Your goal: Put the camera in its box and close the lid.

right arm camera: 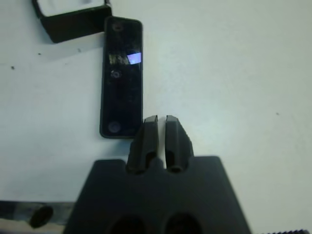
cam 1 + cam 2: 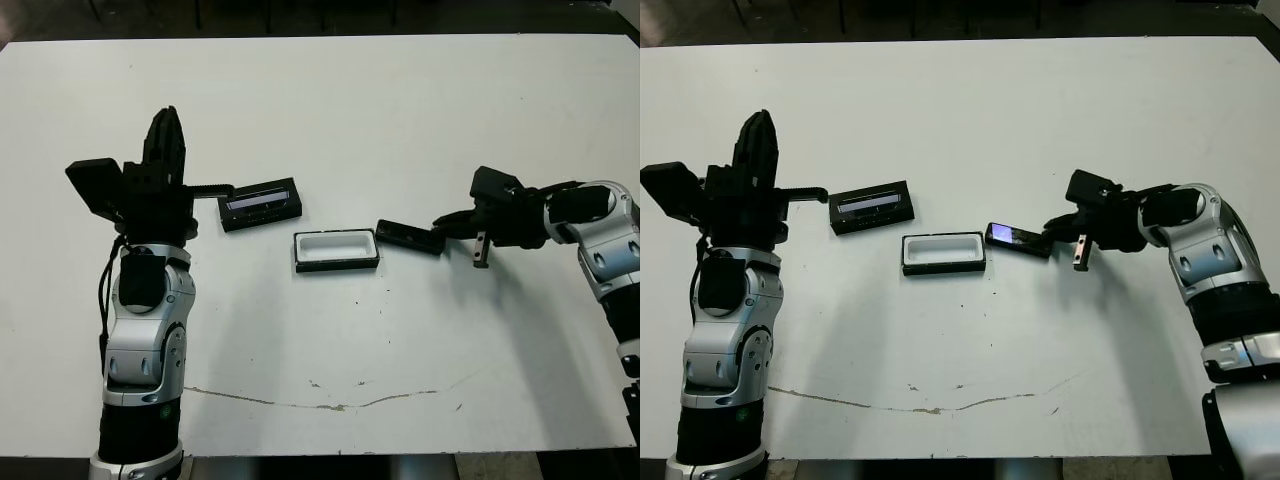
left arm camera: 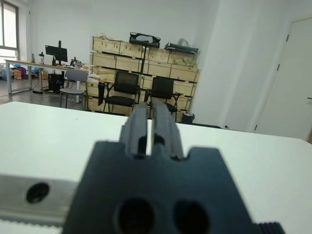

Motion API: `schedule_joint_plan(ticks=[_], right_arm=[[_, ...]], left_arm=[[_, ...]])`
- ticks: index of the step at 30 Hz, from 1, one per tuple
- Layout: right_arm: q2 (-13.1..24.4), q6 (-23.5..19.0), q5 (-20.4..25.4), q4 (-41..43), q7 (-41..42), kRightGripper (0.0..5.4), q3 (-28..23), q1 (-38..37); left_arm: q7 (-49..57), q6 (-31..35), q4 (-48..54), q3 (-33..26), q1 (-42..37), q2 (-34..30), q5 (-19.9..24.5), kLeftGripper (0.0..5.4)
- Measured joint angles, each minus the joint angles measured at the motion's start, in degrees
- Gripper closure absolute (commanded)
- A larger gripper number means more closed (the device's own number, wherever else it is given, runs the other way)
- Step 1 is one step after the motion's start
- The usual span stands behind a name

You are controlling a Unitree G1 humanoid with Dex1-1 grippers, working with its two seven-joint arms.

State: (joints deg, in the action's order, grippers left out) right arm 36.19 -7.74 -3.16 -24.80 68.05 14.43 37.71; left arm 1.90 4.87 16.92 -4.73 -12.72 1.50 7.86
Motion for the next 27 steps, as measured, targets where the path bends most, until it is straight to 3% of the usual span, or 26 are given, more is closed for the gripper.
schedule_joint_plan(ticks=[7, 13, 18, 27], right_arm=[[1.1, 0.3, 1.5, 1.8, 1.5, 5.4, -0.3, -1.7], [2.1, -3.8, 1.4, 4.9, 2.4, 5.4, -0.1, -2.1], [2.6, -4.4, 1.4, 5.3, 2.8, 5.4, 0.0, -2.2], [2.9, -1.8, -2.1, 7.6, -9.8, 5.4, -2.8, -5.2]], left_arm=[[0.0, 0.0, 0.0, 0.0, 0.0, 0.0, 0.0, 5.39], [0.0, 0.0, 0.0, 0.0, 0.0, 0.0, 0.0, 5.39], [0.0, 0.0, 0.0, -0.1, 0.0, -0.1, 0.0, 5.39], [-0.1, 0.1, 0.0, -0.1, 0.0, -0.2, 0.0, 5.39]])
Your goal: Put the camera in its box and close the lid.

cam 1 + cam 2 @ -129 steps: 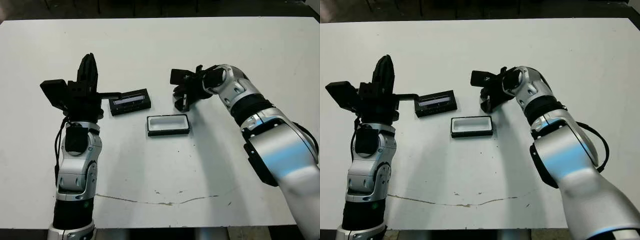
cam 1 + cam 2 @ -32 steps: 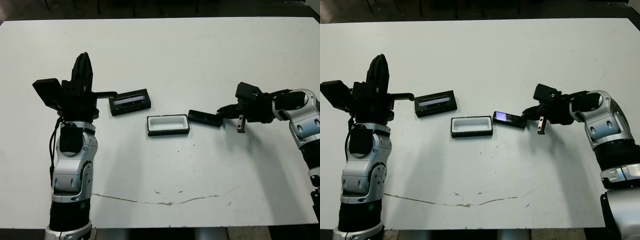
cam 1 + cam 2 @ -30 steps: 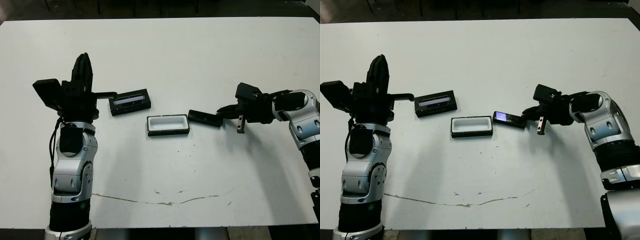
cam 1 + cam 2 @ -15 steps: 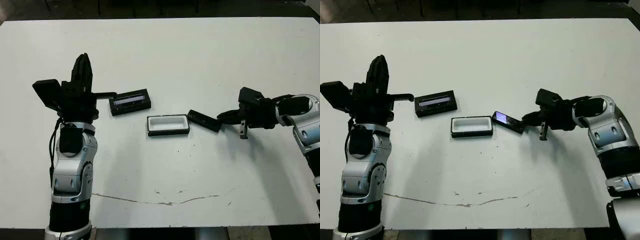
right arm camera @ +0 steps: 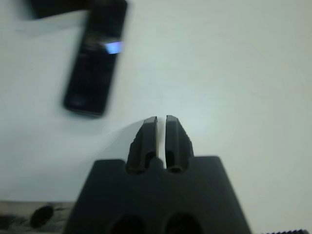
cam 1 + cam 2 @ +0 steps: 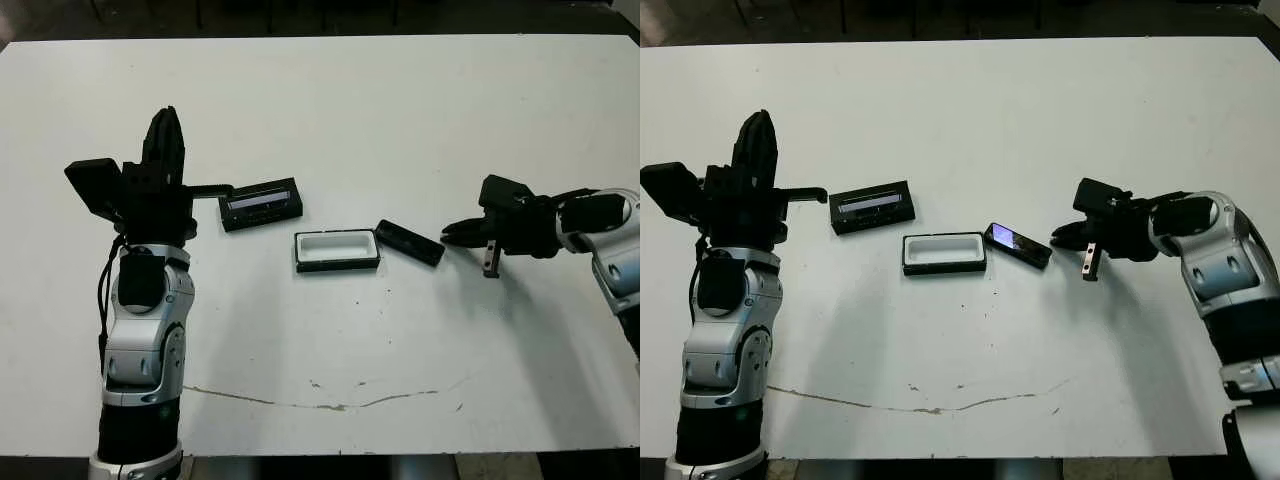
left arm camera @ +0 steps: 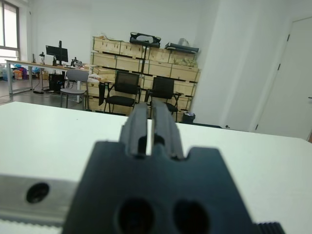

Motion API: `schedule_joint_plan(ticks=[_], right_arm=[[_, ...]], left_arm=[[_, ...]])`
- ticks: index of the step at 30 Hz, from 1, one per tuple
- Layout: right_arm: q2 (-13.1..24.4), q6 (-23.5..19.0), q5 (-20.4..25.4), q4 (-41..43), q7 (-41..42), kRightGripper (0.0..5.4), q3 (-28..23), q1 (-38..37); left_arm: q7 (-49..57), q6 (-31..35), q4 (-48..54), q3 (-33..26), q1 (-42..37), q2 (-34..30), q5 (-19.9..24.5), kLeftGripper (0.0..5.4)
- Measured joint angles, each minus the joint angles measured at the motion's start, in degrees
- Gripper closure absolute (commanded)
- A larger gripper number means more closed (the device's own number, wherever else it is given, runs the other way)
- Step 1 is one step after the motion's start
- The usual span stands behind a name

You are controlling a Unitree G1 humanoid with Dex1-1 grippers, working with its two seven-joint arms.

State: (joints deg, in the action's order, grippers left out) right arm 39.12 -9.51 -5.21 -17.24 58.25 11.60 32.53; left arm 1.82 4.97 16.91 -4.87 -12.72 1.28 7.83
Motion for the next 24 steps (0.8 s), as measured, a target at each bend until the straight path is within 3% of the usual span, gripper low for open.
schedule_joint_plan(ticks=[5, 12, 18, 24], right_arm=[[0.0, 3.0, 0.9, 1.6, -8.9, 5.4, -6.3, -0.9], [-1.2, -2.0, 13.6, 10.1, -11.8, 5.4, -17.2, -1.4], [-1.2, -2.9, 20.9, 15.6, -8.5, 5.4, -18.9, -2.3], [-0.9, -12.6, 21.9, 23.1, -9.4, 5.1, -16.0, -5.6]], left_arm=[[-0.1, 0.0, 0.0, 0.0, 0.1, 0.0, 0.0, 5.39], [-0.6, -0.1, 0.0, -0.7, 0.8, -0.5, 0.3, 5.39], [-0.8, 0.1, 0.2, -1.0, 1.1, -0.7, 1.2, 5.39], [-1.2, 0.4, 0.6, -1.4, 1.3, -0.8, 1.7, 5.4]])
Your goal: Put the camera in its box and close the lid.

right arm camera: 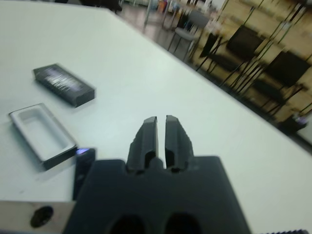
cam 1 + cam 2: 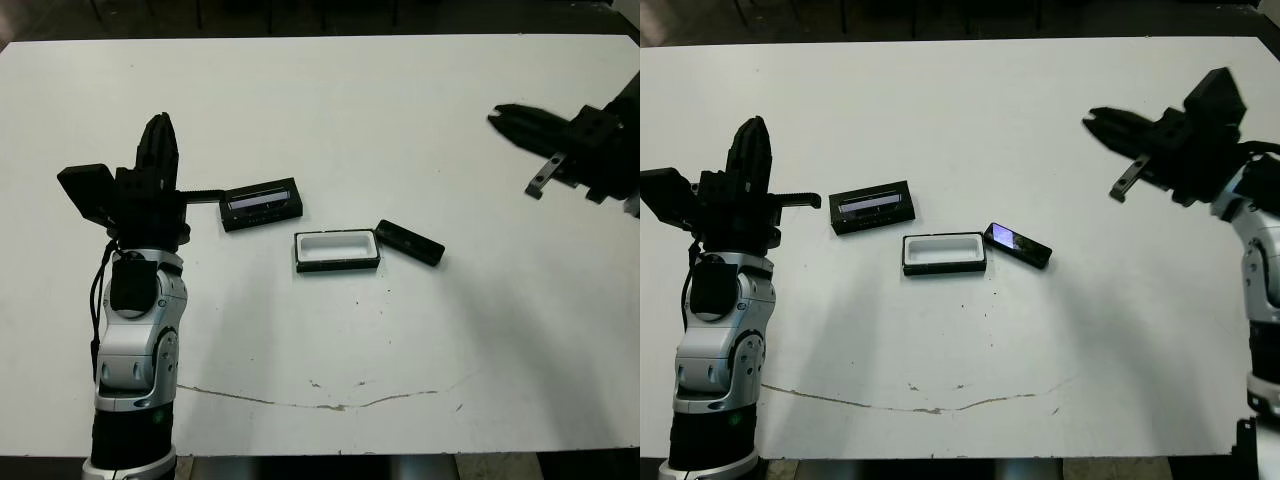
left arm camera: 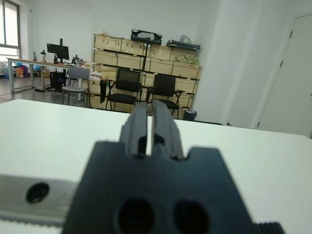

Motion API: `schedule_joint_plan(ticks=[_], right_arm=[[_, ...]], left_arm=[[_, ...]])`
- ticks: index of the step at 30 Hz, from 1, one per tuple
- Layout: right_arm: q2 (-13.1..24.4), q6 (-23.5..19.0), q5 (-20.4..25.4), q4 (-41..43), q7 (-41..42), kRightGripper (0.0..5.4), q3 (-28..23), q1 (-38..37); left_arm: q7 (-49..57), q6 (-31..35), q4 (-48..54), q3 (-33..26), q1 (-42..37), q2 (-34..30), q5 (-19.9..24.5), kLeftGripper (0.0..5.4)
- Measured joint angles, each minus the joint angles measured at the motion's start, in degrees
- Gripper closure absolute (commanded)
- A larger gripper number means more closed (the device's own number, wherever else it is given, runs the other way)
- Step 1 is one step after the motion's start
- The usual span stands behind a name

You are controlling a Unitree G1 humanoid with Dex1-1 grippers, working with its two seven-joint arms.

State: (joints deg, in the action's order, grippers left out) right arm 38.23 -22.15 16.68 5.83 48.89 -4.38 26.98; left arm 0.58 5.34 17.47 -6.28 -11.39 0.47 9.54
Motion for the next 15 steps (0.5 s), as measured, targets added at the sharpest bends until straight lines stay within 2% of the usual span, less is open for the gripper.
schedule_joint_plan(ticks=[4, 10, 15], right_arm=[[0.9, -0.7, -1.7, 1.4, 0.1, 4.45, 2.7, -1.1], [1.0, -0.4, -1.7, 1.3, 2.7, 3.42, 5.2, -2.3], [0.7, 2.9, -1.6, -0.8, 5.5, 2.57, 6.6, -2.4]], left_arm=[[-0.4, 0.0, 0.1, -0.4, 0.0, -0.3, 0.1, 5.4], [-0.6, 0.3, 0.2, -0.7, 0.1, -0.3, 1.1, 5.4], [-0.6, 0.5, 0.2, -0.6, 0.1, -0.4, 1.1, 5.4]])
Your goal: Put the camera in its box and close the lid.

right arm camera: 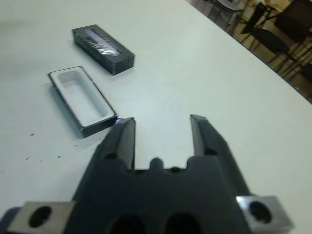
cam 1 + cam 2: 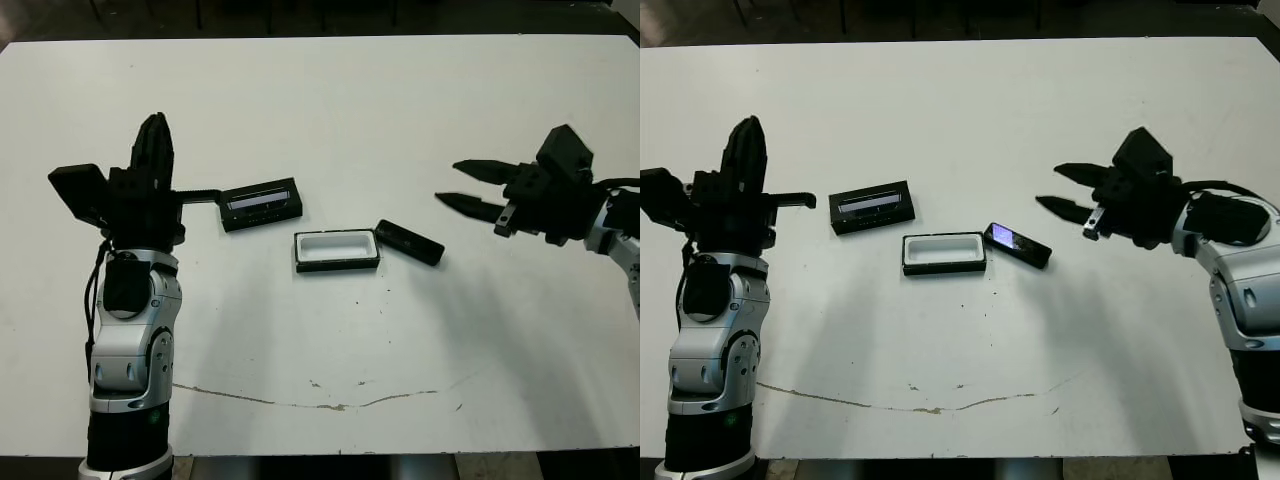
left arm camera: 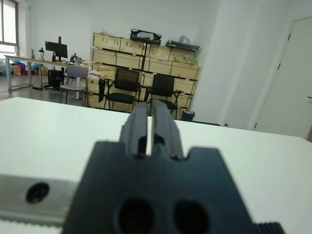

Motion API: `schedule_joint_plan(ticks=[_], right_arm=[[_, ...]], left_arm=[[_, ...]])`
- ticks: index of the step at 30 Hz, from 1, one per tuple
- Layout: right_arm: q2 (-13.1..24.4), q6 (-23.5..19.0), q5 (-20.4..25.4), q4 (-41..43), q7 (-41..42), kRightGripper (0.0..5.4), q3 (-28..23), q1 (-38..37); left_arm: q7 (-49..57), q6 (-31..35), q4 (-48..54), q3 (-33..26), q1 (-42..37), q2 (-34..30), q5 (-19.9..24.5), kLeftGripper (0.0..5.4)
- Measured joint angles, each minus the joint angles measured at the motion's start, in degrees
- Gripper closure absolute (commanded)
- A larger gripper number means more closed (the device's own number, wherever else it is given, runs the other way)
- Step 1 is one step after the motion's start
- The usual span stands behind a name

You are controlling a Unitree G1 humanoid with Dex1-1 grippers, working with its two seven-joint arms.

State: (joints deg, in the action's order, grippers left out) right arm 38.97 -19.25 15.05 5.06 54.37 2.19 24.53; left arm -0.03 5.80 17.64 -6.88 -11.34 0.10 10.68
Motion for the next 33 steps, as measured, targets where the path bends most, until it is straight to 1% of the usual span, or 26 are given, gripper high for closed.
schedule_joint_plan(ticks=[2, 7, 14, 15, 23, 33], right_arm=[[0.0, 1.4, 0.0, -0.8, 0.8, 2.19, 0.7, 0.0], [0.0, 2.7, -0.6, -3.3, 2.7, 1.34, 1.7, 0.1], [-0.6, 3.2, 0.5, -13.2, 8.2, 0.12, 2.7, 2.7], [-0.8, 3.2, 0.6, -13.9, 8.5, 0.01, 2.7, 2.9], [-2.7, 3.2, 0.9, -17.8, 9.1, 0.01, 2.9, 3.0], [-3.6, 3.1, 2.0, -16.8, 9.4, 0.01, 3.0, 2.0]], left_arm=[[0.0, 0.0, 0.0, 0.1, 0.0, 0.0, 0.0, 5.4], [-0.1, 0.0, 0.1, 0.1, 0.1, 0.0, 0.0, 5.4], [-0.1, 0.6, 1.0, 0.3, 0.5, 0.0, 0.0, 5.4], [-0.1, 0.6, 1.1, 0.3, 0.5, 0.0, 0.0, 5.4], [-0.1, 0.6, 1.1, 0.3, 0.6, 0.0, -0.1, 5.4], [-0.1, 0.6, 1.1, 0.3, 0.6, 0.0, -0.3, 5.4]])
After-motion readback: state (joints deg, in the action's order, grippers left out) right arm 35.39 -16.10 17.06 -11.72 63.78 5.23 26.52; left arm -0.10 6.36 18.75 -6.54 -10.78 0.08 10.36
